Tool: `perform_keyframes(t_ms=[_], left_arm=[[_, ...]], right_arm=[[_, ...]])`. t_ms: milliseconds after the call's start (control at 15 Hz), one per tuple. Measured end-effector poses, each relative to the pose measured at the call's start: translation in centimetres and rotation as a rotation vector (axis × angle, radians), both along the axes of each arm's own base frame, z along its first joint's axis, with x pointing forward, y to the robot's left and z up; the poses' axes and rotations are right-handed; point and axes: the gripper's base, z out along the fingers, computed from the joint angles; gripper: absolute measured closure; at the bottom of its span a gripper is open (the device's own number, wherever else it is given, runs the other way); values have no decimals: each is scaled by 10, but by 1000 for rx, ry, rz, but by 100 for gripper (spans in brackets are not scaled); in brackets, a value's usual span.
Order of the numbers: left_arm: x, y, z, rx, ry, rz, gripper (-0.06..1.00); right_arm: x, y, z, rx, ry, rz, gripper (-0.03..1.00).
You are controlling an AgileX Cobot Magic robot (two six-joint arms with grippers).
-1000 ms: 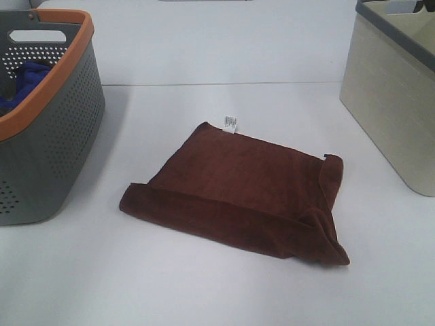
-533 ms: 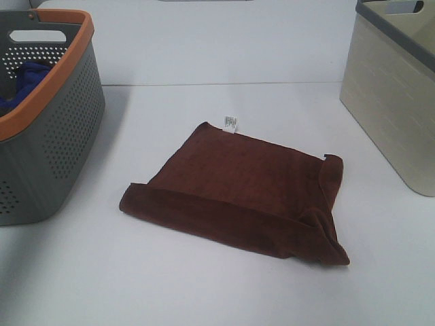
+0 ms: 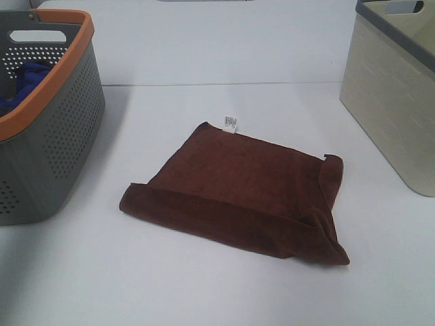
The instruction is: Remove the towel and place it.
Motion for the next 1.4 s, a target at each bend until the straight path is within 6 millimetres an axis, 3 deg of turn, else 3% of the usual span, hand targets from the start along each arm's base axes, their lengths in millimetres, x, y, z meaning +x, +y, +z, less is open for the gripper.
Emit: perform_keyframes(t_ms=[133,333,600,667,733,800,867,1200,1400], left_arm=[[-23,0,0,20,-61,1,-3],[-53,0,5,38,-142,4,-3],[-96,-2,-1,35,-198,3,-3],[-118,-3,-8,42,-225,-4,-3],[-126,-3,-10,50,-238,-11,-3],[-155,-4,-18,94,-295,-48,-3],[-167,-4,-23,107,-317,-59,-3],[-219,-6,-68,123,-437,-60,-3],[-244,-9,-93,105,-529,-66,-3]], right_arm=[[-41,18,-14,-38,-25,84,14],[-79,40,-41,-53,-23,227,14],[-133,37,-38,-124,-183,180,14],[-148,35,-35,-150,-238,163,14],[-162,33,-33,-165,-292,137,14],[-179,32,-36,-179,-346,109,14],[-189,31,-42,-189,-374,99,14],[-215,31,-92,-195,-432,91,14],[-207,33,-117,-166,-371,109,14]])
